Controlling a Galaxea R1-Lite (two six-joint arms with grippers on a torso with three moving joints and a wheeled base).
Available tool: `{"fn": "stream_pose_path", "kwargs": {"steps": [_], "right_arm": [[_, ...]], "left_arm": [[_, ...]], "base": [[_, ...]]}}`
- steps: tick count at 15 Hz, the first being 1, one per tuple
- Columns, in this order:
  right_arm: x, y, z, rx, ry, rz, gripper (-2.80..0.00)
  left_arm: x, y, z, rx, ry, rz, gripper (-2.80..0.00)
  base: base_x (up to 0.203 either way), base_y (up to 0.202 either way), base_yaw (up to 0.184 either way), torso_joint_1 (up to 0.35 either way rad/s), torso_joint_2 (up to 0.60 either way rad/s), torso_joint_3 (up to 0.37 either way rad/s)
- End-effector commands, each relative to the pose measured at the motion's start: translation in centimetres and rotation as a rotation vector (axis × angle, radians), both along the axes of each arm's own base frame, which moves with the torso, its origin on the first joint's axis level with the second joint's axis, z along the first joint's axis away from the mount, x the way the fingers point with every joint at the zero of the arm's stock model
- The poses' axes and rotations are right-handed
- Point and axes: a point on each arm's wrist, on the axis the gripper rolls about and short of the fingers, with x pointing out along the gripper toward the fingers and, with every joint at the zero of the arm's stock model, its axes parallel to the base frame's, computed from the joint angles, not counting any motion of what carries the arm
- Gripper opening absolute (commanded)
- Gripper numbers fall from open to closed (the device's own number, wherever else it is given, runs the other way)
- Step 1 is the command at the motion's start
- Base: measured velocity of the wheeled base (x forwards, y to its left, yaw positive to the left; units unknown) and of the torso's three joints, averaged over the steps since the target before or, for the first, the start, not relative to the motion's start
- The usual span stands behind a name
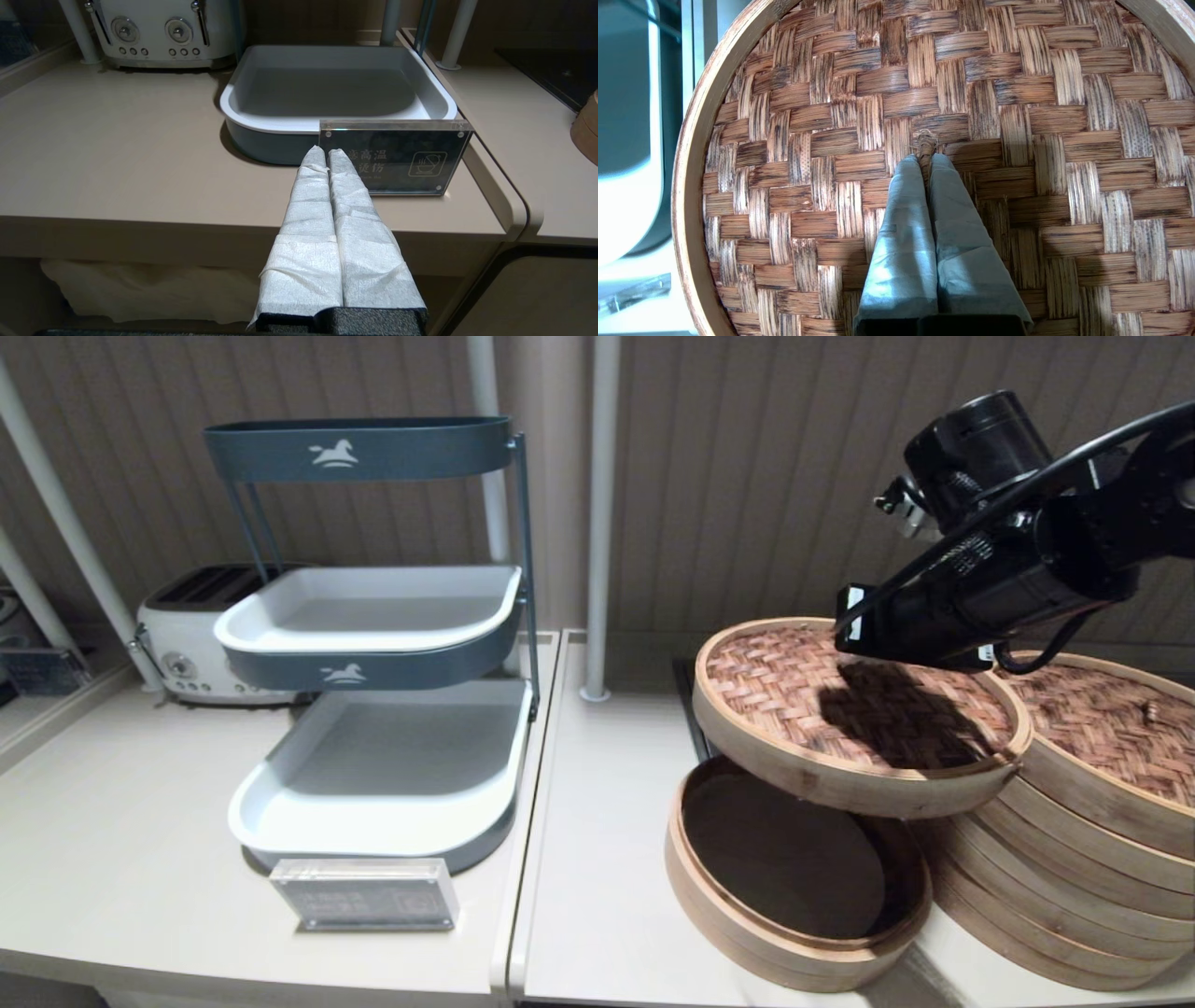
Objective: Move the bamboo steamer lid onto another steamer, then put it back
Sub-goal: Put the steamer
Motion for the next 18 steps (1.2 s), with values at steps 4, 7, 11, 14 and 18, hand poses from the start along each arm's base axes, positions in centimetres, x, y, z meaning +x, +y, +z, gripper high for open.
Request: {"fn": "stream_pose_path", "kwargs": {"steps": [4,7,11,14,18], "right_arm": [[1.4,1.7,-3.1,-0.032,0.098,0.034,-2.8],[1.9,2.0,-4.2,-0.025,0.129,0.027,-2.8],[3.0,2.4,-6.5,-0.03,0.119,0.019,-2.8],[3.4,2.3,-7.4,-0.026,0.108,0.012,-2.8],[3.2,2.5,-8.6,-0.043,0.145,0.017,-2.8]], "left_arm": [[0.2,0.0,-0.8,0.0,0.025,0.0,-2.8],[0.2,0.0,-0.8,0.0,0.025,0.0,-2.8],[0.2,0.0,-0.8,0.0,0.025,0.0,-2.8],[0.2,0.0,-0.8,0.0,0.027,0.0,-2.8],[0.2,0.0,-0.8,0.0,0.027,0.0,-2.8]], "base": [[0.0,0.0,0.0,0.0,0.0,0.0],[0.0,0.0,0.0,0.0,0.0,0.0],[0.0,0.0,0.0,0.0,0.0,0.0],[0.0,0.0,0.0,0.0,0.0,0.0],[0.0,0.0,0.0,0.0,0.0,0.0]]}}
